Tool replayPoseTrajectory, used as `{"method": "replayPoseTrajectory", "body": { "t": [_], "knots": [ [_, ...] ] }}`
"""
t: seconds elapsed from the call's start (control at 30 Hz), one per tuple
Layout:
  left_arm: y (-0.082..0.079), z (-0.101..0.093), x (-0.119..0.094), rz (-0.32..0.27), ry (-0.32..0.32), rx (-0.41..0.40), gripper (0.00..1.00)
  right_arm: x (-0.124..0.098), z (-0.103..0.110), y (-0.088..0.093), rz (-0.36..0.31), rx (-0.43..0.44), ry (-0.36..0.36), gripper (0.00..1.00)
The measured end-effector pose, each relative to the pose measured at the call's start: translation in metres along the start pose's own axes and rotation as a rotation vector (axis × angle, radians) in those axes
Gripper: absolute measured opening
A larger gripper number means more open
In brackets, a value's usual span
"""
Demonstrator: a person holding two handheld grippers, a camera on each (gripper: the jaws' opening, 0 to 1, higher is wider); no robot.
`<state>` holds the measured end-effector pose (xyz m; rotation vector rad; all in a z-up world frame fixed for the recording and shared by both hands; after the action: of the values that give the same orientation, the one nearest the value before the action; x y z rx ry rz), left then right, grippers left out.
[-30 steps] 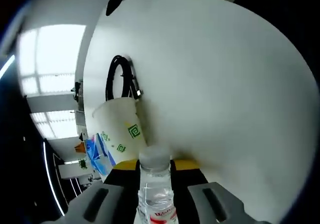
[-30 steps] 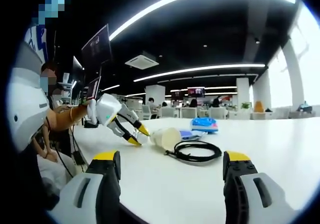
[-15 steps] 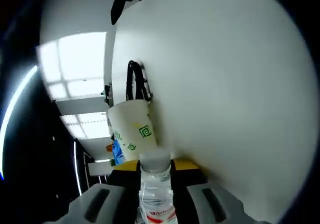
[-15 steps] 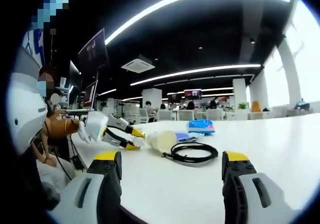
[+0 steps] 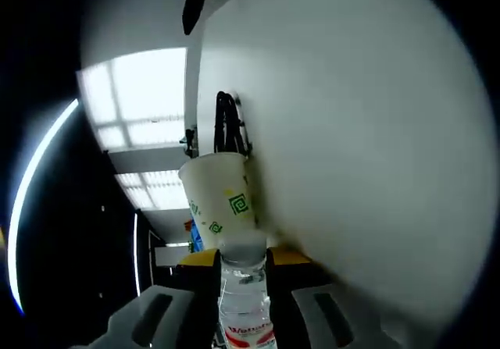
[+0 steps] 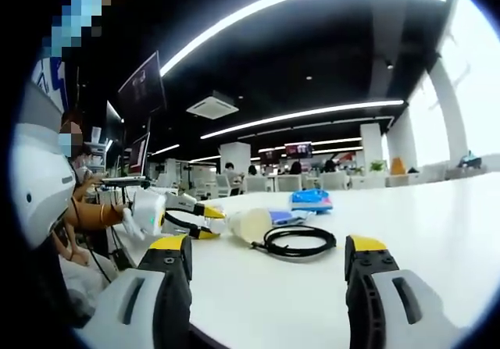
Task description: Arrange the tabletop items into an orderly group along one side of the table until the central work area is clear of visible clutter.
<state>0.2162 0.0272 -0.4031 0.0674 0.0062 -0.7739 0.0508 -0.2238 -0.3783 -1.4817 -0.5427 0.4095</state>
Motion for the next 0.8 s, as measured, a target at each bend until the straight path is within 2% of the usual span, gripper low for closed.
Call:
{"method": "replayPoseTrajectory", "body": {
  "t": [0.3,0.53,0.8],
  "knots": [
    [0.000,0.000,0.000,-0.006,-0.017,-0.002,0.20,0.002,0.001,-0.004,-0.015,-0.002,-0.010,0.77],
    [0.002,0.002,-0.003,-0.007,-0.062,-0.017,0.20,0.011,0.006,0.000,0.003,-0.006,-0.038,0.75],
    [0.007,0.015,-0.009,0.000,-0.127,-0.102,0.20,0.014,0.007,-0.001,0.002,-0.009,-0.046,0.75]
  ]
}}
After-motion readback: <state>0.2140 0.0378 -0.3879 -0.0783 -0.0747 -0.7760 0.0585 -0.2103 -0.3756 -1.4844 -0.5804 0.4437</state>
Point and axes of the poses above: the point that each gripper's makers call its tool centre point, and the gripper's own axes: x roughly forward along the fingers, z roughly to its left, y roughly out of its underside, the point moved 7 cm from there along -x, roughly backward along the fingers, and after that the axes turned 14 degrees about -y, right-handed, at the moved point
